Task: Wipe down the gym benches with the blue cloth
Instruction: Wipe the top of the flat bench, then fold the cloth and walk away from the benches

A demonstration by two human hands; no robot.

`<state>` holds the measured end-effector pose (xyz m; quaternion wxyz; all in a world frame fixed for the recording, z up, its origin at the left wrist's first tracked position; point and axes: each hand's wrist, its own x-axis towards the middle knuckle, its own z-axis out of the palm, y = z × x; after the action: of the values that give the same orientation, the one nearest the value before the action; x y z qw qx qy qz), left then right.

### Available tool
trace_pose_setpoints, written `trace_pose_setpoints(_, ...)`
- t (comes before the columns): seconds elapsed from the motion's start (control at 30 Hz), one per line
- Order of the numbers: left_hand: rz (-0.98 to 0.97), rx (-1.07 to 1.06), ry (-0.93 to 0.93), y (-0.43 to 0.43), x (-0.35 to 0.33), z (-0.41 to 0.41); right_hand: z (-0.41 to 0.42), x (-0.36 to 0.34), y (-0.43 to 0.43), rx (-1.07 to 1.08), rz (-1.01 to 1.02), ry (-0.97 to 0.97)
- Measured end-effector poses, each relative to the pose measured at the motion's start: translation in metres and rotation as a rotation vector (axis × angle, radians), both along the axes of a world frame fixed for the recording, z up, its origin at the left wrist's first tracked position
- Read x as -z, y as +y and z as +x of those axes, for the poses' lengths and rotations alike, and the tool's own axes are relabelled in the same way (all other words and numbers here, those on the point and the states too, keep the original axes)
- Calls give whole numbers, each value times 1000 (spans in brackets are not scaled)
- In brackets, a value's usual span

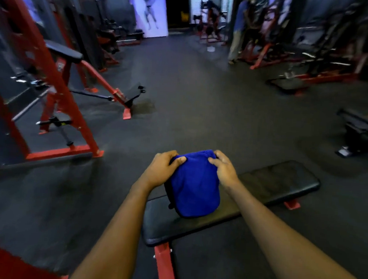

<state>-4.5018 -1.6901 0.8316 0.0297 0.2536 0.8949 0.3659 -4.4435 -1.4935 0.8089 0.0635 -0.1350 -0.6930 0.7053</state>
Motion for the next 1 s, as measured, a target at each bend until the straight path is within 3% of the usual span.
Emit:
trace_pose_setpoints(0.2, 65, 280, 12, 79, -9, 7, 56, -9, 54, 301, -36, 26)
trace_pose_setpoints(0.43, 100, 616, 27, 205, -23, 69, 171, -33, 136, 628, 46, 50)
trace_pose_setpoints(0.73, 181, 1007, 11, 334, -39, 221, 359, -52, 197, 1044, 141, 83)
trace_pose_setpoints(1.0, 212, 1370, 22, 406, -50, 350, 495, -64, 193, 1399, 191, 109)
